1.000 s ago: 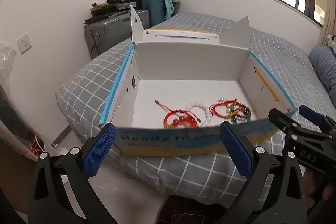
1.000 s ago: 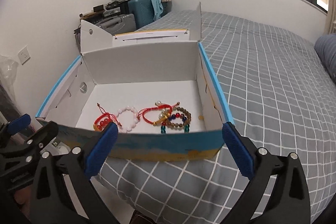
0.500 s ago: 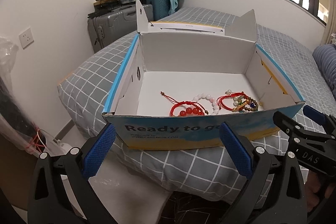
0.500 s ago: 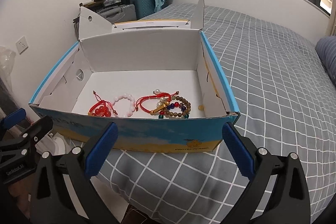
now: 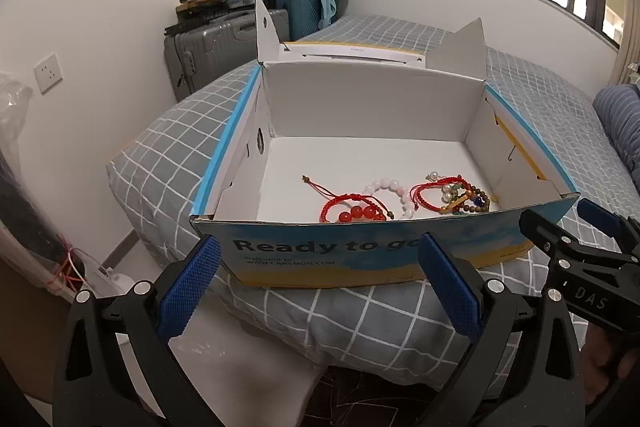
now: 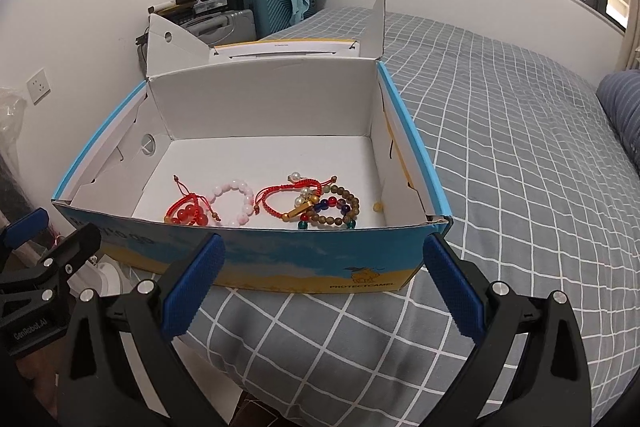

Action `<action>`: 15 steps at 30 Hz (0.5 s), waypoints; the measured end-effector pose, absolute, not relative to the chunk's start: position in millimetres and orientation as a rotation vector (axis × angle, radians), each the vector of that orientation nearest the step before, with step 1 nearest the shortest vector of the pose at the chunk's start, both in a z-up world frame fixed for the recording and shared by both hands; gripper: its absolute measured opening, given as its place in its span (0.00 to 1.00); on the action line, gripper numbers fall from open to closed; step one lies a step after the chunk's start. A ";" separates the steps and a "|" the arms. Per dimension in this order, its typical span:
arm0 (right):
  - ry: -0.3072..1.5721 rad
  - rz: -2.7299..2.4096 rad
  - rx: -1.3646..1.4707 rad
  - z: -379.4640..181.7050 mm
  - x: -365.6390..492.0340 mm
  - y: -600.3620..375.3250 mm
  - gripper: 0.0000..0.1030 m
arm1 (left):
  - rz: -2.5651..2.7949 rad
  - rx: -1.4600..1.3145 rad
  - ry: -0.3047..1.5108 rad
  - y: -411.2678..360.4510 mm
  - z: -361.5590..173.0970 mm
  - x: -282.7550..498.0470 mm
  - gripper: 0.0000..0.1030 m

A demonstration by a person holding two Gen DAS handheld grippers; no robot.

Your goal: Organize jewelry

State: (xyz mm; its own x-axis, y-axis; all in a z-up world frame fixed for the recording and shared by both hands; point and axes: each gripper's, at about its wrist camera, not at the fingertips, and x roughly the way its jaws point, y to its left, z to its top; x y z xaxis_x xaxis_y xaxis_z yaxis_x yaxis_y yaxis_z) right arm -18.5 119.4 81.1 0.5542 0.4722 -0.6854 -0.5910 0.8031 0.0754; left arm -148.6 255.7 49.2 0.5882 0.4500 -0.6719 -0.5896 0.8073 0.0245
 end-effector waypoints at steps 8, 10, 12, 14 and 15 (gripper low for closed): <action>0.754 0.632 -0.173 81.5 -19.7 118.5 0.93 | 0.653 -0.205 0.724 258.8 48.9 -148.6 0.94; 0.752 0.630 -0.175 81.6 -19.5 119.2 0.93 | 0.654 -0.213 0.722 260.4 49.7 -148.5 0.94; 0.754 0.630 -0.175 81.4 -19.2 119.3 0.93 | 0.650 -0.221 0.724 261.9 49.7 -148.4 0.94; 0.756 0.633 -0.174 82.0 -18.9 119.0 0.93 | 0.650 -0.225 0.721 262.4 50.6 -148.5 0.94; 0.755 0.631 -0.176 82.1 -18.9 119.2 0.93 | 0.657 -0.224 0.721 262.4 50.7 -148.3 0.94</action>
State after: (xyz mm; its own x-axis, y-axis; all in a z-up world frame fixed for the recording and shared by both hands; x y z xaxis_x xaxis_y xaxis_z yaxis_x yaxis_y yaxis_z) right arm -18.9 119.2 82.1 0.5546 0.4705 -0.6864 -0.5923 0.8025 0.0714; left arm -148.3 262.4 50.7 0.5624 0.4786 -0.6742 -0.6271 0.7784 0.0295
